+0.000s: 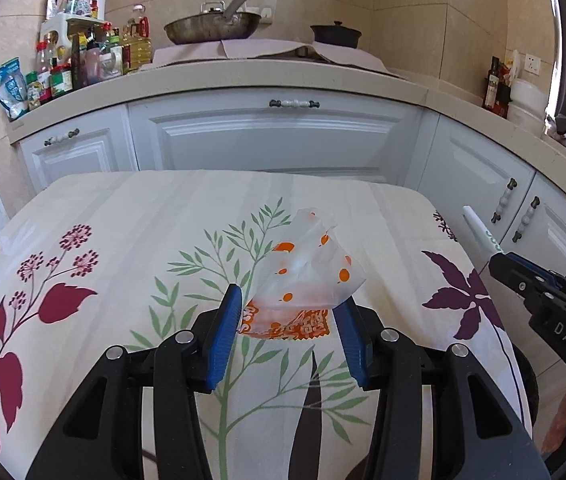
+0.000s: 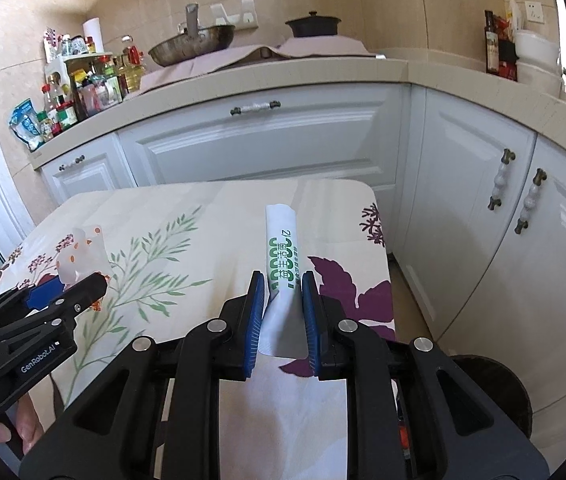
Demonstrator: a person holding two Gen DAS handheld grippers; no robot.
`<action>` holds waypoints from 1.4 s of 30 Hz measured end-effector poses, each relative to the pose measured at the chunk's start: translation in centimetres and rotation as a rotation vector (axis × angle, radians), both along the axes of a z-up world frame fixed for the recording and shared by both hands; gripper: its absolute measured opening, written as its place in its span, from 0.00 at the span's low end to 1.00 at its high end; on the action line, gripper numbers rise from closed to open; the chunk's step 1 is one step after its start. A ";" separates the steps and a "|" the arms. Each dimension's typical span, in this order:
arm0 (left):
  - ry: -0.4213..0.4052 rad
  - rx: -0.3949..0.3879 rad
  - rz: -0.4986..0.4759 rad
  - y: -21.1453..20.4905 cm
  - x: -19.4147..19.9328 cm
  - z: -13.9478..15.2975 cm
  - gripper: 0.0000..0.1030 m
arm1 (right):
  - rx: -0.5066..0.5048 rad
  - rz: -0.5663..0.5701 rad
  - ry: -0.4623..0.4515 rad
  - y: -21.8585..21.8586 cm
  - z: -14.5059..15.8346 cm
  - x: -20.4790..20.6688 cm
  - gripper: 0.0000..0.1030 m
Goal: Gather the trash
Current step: 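Carry the snack bag and white-green tube over the black bin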
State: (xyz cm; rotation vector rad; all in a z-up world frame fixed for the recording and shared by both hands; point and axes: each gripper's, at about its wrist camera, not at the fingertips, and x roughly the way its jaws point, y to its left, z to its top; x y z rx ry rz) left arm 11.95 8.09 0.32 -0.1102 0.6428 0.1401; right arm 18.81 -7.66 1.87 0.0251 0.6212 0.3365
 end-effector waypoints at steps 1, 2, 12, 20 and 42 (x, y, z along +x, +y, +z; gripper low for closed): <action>-0.005 0.001 0.001 0.0 -0.3 0.1 0.45 | 0.001 0.000 -0.006 0.0 0.2 -0.3 0.18; -0.010 0.003 -0.001 -0.1 -0.6 0.4 0.45 | 0.002 0.001 -0.015 -0.1 0.5 -0.7 0.18; -0.070 0.013 -0.032 -1.4 -3.5 2.3 0.45 | 0.002 -0.009 -0.074 -1.0 2.3 -4.2 0.18; -0.105 0.014 -0.102 -3.9 -4.9 3.2 0.45 | 0.004 -0.075 -0.099 -3.9 2.8 -6.8 0.18; -0.129 0.021 -0.356 -14.8 -6.4 3.8 0.45 | -0.013 -0.317 -0.111 -14.6 2.2 -12.3 0.18</action>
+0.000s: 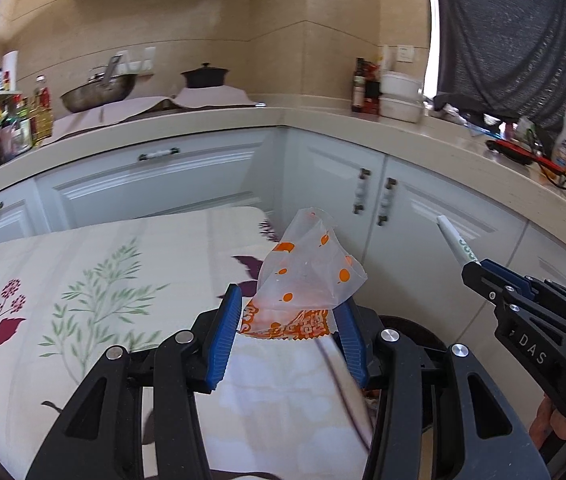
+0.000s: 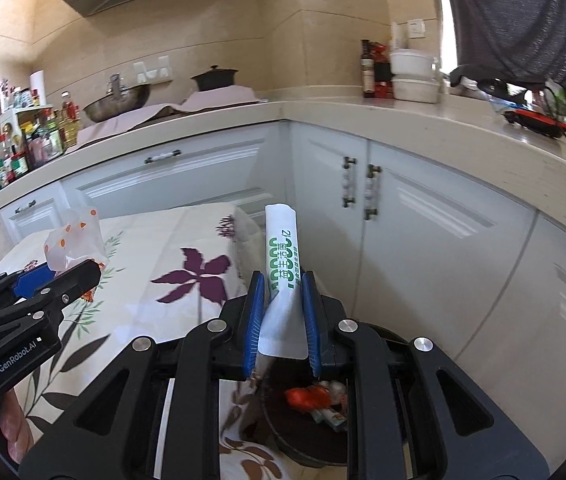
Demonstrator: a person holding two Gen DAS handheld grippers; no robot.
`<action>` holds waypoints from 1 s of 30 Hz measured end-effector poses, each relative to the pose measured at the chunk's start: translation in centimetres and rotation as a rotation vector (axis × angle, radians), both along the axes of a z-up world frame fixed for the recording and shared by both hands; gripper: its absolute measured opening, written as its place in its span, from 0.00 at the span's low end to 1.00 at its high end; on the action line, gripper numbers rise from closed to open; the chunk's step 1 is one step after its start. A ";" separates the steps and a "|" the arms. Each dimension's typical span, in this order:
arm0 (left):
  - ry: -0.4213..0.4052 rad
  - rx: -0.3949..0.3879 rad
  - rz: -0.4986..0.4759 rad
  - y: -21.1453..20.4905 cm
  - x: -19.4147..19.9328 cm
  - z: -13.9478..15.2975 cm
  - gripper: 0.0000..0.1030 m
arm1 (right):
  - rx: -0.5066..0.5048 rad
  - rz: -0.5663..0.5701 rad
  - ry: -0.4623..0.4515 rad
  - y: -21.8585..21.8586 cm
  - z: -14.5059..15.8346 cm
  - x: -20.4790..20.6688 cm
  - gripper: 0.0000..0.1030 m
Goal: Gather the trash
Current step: 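Carry the snack bag and white-green tube over the black bin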
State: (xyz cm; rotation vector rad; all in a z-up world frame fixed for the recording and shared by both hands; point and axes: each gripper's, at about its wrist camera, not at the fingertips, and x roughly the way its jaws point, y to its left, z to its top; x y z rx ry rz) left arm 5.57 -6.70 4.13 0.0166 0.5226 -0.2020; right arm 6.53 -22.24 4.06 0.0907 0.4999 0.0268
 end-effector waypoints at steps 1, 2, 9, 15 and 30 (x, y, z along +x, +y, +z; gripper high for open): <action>0.000 0.002 -0.007 -0.4 -0.1 0.0 0.45 | 0.000 -0.007 0.001 -0.3 0.0 -0.1 0.18; -0.001 0.005 -0.014 -0.8 -0.1 0.0 0.45 | 0.000 -0.016 0.002 -0.8 -0.1 -0.3 0.18; -0.004 0.016 -0.065 -3.7 -0.5 -0.2 0.45 | 0.008 -0.066 0.006 -3.3 -0.4 -1.4 0.18; -0.016 0.025 -0.108 -5.8 -0.7 -0.3 0.45 | 0.012 -0.100 0.005 -4.9 -0.5 -2.1 0.18; -0.018 0.034 -0.135 -7.9 -0.4 -0.7 0.46 | 0.008 -0.134 0.000 -6.3 -0.7 -2.4 0.18</action>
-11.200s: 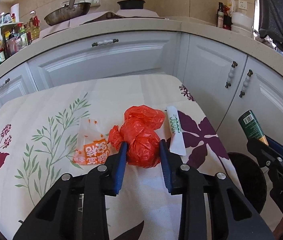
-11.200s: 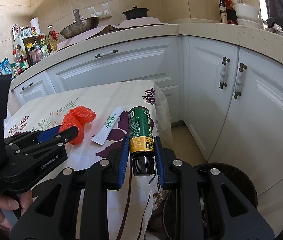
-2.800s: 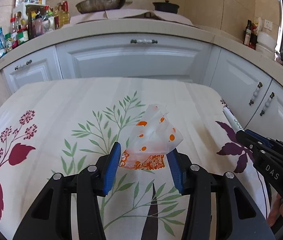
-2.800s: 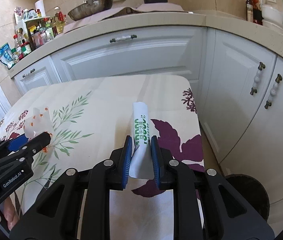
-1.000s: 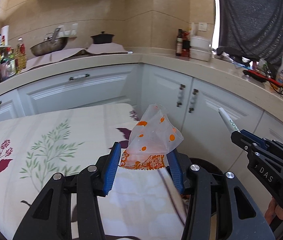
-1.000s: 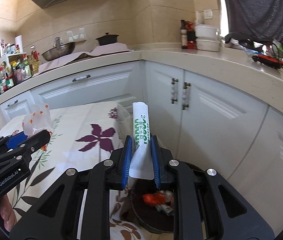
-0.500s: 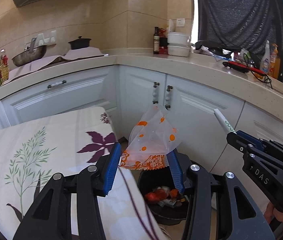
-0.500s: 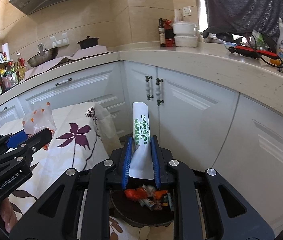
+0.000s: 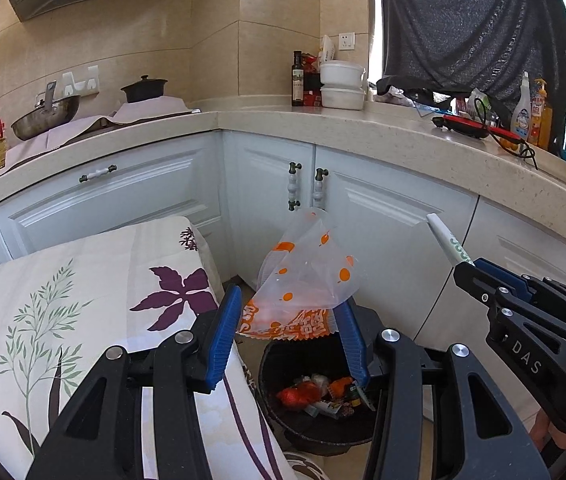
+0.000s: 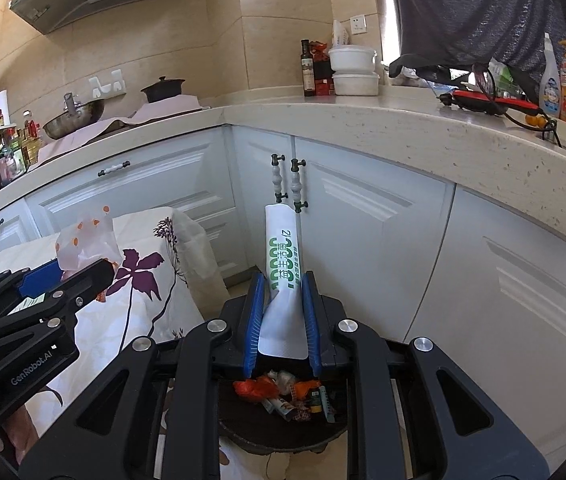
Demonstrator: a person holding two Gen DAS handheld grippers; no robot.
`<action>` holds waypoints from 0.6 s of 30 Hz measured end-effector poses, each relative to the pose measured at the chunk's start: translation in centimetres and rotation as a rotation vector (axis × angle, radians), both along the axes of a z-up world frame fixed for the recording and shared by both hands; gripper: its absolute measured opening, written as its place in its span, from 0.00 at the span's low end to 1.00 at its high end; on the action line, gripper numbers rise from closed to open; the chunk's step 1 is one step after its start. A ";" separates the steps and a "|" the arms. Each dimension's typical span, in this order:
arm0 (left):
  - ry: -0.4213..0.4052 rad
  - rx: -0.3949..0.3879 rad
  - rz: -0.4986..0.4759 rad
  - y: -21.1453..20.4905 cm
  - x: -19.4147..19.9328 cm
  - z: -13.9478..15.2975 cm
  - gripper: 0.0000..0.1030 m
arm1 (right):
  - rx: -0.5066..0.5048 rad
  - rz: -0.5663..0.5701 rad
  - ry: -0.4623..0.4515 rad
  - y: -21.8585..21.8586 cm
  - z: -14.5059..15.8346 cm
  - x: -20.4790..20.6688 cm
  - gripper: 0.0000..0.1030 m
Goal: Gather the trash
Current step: 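Carry the snack bag and white-green tube over the black bin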
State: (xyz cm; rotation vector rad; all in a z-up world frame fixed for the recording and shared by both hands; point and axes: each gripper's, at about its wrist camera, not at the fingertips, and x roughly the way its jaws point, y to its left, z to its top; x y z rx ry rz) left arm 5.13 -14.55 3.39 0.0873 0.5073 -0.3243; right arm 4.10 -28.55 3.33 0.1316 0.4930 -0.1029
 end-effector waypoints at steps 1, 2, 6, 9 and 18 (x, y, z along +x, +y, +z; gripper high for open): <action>0.000 0.000 0.000 0.0 0.0 0.0 0.46 | 0.001 0.000 0.001 -0.1 -0.1 0.1 0.18; 0.000 0.001 -0.001 0.0 0.0 0.0 0.46 | 0.001 0.000 0.002 -0.1 -0.1 0.1 0.18; 0.001 0.000 -0.001 -0.5 0.3 -0.3 0.46 | 0.006 -0.004 0.005 -0.3 -0.3 0.2 0.18; -0.003 0.002 -0.002 -0.9 0.5 -0.4 0.46 | 0.009 -0.007 0.007 -0.5 -0.5 0.5 0.18; 0.009 0.012 -0.003 -1.9 1.6 -1.4 0.46 | 0.014 -0.013 0.020 -0.9 -1.2 1.2 0.18</action>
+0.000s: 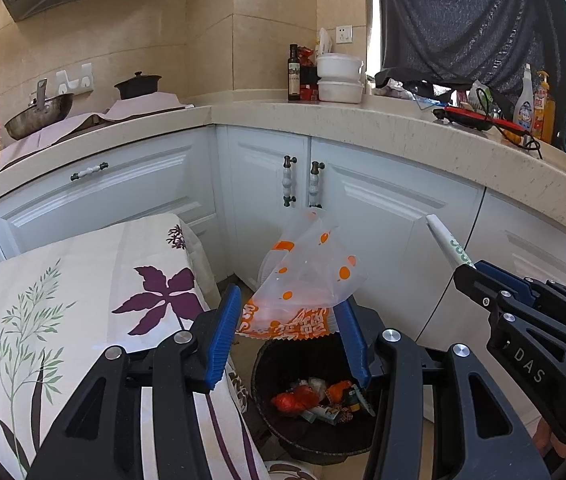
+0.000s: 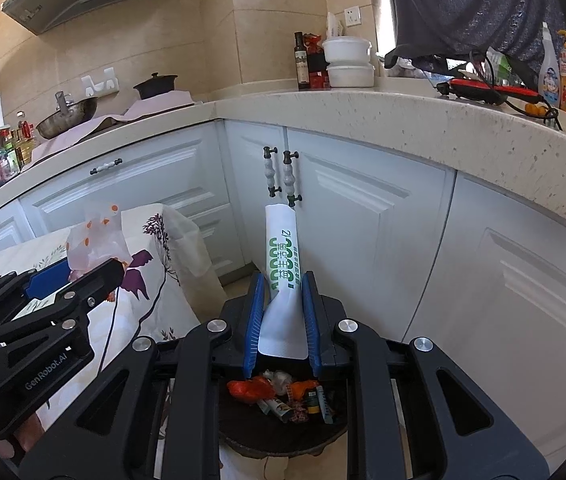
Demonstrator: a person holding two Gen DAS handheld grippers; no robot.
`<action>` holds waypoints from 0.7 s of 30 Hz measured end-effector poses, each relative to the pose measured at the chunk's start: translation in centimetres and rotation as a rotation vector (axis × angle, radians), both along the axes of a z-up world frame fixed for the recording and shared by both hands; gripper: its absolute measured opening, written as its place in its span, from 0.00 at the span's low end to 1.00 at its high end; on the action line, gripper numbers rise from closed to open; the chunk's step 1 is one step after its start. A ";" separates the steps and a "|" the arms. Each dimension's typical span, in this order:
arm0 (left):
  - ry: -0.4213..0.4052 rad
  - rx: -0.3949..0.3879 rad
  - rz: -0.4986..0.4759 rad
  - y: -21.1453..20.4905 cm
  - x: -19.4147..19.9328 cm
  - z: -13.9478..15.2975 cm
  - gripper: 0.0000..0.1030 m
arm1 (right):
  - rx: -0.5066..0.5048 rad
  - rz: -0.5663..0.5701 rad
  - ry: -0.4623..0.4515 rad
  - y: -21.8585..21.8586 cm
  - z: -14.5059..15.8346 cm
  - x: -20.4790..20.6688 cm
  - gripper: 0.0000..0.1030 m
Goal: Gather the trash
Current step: 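Carry the snack bag and white-green tube over the black bin, then open both grippers to drop the snack bag and tube into the bin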
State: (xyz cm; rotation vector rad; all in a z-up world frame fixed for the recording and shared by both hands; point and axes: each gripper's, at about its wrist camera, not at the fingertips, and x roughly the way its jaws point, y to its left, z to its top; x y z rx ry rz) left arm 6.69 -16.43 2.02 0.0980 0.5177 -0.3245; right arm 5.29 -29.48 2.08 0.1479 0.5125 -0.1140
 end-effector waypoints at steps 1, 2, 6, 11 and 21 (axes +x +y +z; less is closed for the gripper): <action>0.003 0.001 0.000 -0.1 0.2 -0.1 0.46 | 0.001 -0.002 0.002 -0.1 -0.1 0.1 0.18; 0.004 0.002 0.001 -0.2 0.3 -0.2 0.46 | 0.001 -0.002 0.003 -0.1 -0.1 0.2 0.18; 0.005 -0.002 -0.002 -0.3 0.5 -0.2 0.47 | 0.002 -0.008 0.005 -0.4 -0.1 0.4 0.18; 0.002 0.006 -0.001 -0.8 0.9 -0.3 0.49 | 0.002 -0.017 0.010 -0.7 -0.4 0.8 0.18; 0.009 0.024 -0.014 -2.1 1.8 -1.0 0.49 | 0.006 -0.045 0.018 -1.5 -1.3 1.7 0.21</action>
